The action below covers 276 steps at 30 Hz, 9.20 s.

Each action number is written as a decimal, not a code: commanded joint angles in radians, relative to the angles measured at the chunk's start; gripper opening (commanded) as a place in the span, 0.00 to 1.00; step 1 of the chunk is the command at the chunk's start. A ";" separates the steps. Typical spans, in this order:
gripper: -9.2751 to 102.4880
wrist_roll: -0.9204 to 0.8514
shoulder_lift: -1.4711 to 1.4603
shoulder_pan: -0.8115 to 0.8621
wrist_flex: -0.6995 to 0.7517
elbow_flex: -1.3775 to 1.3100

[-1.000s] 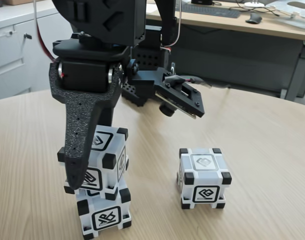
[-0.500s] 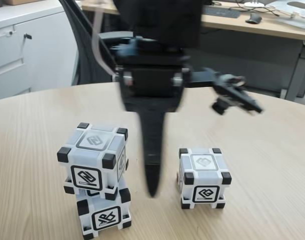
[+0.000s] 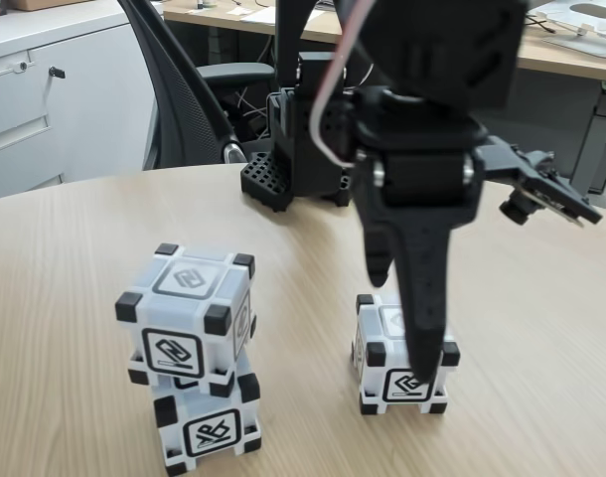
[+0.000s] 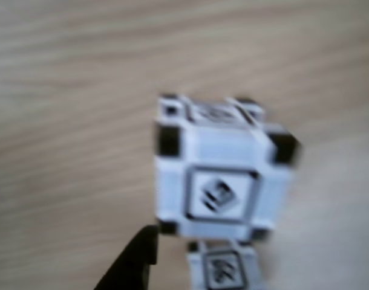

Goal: Stack cubes from left to right.

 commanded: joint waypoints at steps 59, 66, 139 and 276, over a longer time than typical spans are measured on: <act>0.35 -0.041 -0.181 -0.017 -0.067 -0.015; 0.20 -0.029 -0.181 -0.017 -0.069 -0.017; 0.09 -0.166 0.310 0.285 0.153 -0.199; 0.08 -0.135 0.055 0.439 0.247 -0.522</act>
